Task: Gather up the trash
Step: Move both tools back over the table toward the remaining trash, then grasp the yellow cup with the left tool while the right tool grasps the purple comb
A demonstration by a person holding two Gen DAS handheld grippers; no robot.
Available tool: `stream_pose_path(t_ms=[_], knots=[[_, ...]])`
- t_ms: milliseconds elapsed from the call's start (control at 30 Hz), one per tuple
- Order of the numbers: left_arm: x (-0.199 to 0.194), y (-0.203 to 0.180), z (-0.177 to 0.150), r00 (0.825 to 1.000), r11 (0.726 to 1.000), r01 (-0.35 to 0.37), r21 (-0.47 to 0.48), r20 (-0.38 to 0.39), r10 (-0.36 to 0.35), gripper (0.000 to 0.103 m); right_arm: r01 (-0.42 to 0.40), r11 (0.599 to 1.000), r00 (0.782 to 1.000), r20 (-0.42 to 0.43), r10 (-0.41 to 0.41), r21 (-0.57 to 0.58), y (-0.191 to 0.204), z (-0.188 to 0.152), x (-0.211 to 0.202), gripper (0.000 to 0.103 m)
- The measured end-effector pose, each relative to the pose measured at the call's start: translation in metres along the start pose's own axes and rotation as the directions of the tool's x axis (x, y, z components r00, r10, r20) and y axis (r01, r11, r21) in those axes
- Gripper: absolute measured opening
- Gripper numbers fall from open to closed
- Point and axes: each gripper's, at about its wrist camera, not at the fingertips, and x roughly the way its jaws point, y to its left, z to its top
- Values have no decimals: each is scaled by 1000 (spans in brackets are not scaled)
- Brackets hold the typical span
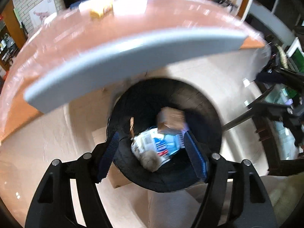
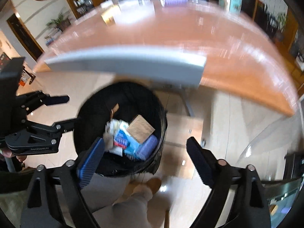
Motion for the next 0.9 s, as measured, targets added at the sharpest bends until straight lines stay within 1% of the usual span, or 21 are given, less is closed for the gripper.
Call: stream_pose_path(t_ms=[33, 67, 100, 167, 200, 233, 267, 367, 433, 467, 533, 600, 733, 767, 800, 900], knots=[[-12, -1, 3, 999, 1000, 20, 7, 31, -20, 71, -1, 1000, 1000, 25, 1, -3, -2, 4, -7, 92], [-25, -1, 6, 997, 999, 33, 15, 65, -34, 73, -2, 1000, 998, 66, 3, -6, -2, 10, -19, 94], [-36, -1, 9, 994, 999, 41, 22, 100, -43, 82, 0, 1000, 995, 97, 0, -7, -4, 16, -27, 95], [-55, 0, 17, 986, 999, 46, 26, 162, -50, 88, 19, 1000, 989, 146, -18, -10, -7, 30, -39, 97], [-66, 2, 24, 978, 998, 57, 27, 199, -61, 90, 26, 1000, 986, 162, -24, -13, -7, 36, -41, 97], [-72, 4, 29, 974, 998, 64, 29, 217, -69, 91, 34, 999, 983, 183, -30, -19, -7, 44, -44, 98], [-78, 6, 35, 969, 998, 61, 30, 236, -66, 94, 48, 998, 977, 208, -42, -26, -8, 54, -46, 99], [-82, 15, 56, 959, 1000, -11, 23, 282, 4, 94, 90, 996, 967, 241, -80, -29, -12, 78, -43, 99], [-74, 24, 70, 957, 998, -70, 7, 284, 65, 94, 106, 994, 963, 254, -96, -26, -16, 97, -36, 99], [-70, 31, 75, 957, 996, -86, 1, 279, 82, 94, 113, 993, 961, 255, -103, -27, -17, 104, -33, 99], [-60, 44, 86, 959, 995, -93, -20, 268, 95, 94, 137, 990, 959, 257, -123, -35, -21, 125, -26, 99], [-46, 58, 99, 966, 995, -87, -40, 242, 94, 94, 163, 986, 957, 251, -148, -38, -26, 143, -13, 99], [-28, 82, 117, 972, 995, -85, -45, 214, 93, 93, 172, 985, 960, 229, -165, -14, -40, 179, 11, 99], [-22, 88, 122, 975, 996, -79, -47, 205, 87, 91, 175, 985, 960, 222, -169, -8, -43, 188, 18, 99], [-18, 93, 126, 978, 996, -74, -47, 194, 81, 87, 177, 984, 961, 217, -172, -3, -46, 195, 22, 99], [-6, 102, 136, 982, 997, -74, -33, 171, 79, 80, 172, 985, 966, 197, -170, 3, -52, 217, 42, 99]])
